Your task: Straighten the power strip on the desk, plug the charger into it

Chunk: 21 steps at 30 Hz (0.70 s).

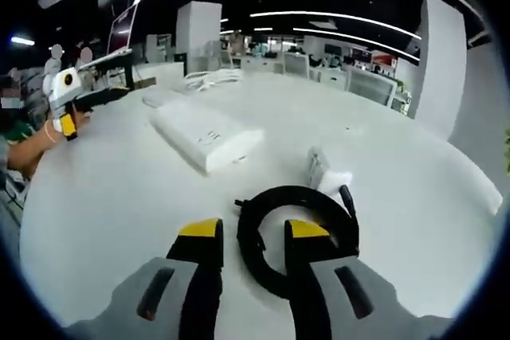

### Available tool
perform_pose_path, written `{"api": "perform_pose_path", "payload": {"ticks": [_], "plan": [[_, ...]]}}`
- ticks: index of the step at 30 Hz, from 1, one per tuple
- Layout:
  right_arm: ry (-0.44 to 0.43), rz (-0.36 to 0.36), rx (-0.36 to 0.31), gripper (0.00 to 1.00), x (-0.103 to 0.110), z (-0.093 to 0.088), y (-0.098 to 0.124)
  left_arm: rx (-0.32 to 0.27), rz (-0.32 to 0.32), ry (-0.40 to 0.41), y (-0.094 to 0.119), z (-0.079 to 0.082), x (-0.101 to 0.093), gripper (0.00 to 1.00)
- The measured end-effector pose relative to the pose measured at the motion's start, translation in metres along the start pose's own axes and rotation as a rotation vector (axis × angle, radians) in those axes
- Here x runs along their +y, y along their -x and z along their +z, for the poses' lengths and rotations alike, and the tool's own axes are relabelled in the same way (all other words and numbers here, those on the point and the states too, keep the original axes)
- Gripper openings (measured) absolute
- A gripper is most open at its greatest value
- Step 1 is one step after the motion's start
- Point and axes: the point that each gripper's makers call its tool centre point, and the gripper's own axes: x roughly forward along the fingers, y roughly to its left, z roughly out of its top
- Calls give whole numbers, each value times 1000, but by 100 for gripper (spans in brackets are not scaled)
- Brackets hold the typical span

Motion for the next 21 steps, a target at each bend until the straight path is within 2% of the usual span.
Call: {"api": "perform_pose_path", "payload": {"ticks": [6,9,13,17,21], "plan": [[-29,5,13,24,3,-2,1,-13,-5,4,0,3,-2,92],[-37,10,25,19,3,-4,1,-10,-12,5,-1,2,-2,92],[-28,15,26,17,5,-4,1,-13,-12,7,-3,2,-2,92],[-19,34,33,11,9,-3,-1,-10,-13,8,-3,0,-2,91],[-38,28,57,10,9,-3,-2,-6,-20,9,-3,-1,-3,91]]}}
